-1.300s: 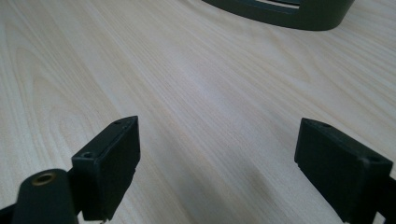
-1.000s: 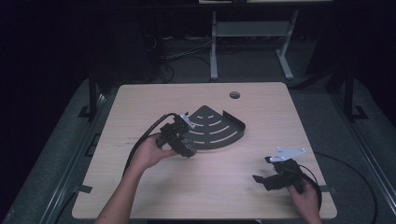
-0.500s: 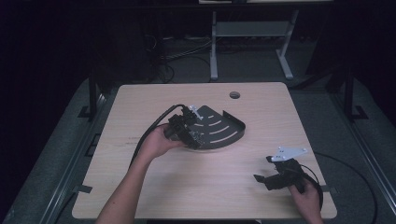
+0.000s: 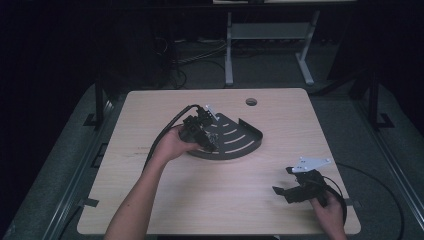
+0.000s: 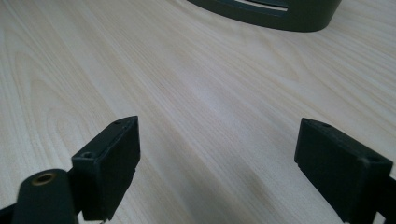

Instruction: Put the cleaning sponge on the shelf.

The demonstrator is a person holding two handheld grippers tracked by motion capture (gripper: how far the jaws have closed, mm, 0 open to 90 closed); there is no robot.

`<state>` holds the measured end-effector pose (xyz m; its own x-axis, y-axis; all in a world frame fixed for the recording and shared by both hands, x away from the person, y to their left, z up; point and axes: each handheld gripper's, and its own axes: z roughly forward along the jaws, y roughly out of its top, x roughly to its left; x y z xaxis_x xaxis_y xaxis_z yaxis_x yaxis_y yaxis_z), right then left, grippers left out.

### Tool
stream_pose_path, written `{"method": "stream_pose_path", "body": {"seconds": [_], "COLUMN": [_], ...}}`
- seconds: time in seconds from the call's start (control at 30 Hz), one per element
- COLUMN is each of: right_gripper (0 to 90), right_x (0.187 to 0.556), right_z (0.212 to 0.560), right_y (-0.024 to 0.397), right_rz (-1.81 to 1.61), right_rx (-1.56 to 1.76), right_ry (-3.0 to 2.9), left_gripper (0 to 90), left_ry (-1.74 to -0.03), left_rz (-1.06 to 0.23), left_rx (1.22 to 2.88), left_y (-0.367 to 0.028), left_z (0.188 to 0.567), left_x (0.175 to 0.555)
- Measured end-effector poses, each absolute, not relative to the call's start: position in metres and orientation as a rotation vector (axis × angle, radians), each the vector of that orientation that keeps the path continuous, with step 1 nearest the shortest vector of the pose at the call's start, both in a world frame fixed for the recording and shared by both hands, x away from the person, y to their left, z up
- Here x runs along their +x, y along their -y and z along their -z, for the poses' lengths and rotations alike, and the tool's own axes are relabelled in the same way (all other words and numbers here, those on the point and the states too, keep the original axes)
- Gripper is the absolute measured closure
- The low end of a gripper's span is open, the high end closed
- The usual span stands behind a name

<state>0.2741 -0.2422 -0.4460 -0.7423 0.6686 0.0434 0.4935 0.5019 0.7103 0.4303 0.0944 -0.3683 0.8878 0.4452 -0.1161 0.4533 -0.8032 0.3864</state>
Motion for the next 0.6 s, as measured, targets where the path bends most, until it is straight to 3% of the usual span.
{"method": "stream_pose_path", "body": {"seconds": [0.6], "right_gripper": [13.9], "right_x": [0.275], "right_z": [0.447], "right_y": [0.243], "right_rz": [-1.075], "right_rx": [0.993], "right_ry": [-2.511], "left_gripper": [32.9], "left_ry": [-0.677], "left_rz": [0.027], "left_rx": [2.634], "left_y": [-0.087], "left_z": [0.37], "left_x": [0.451]}}
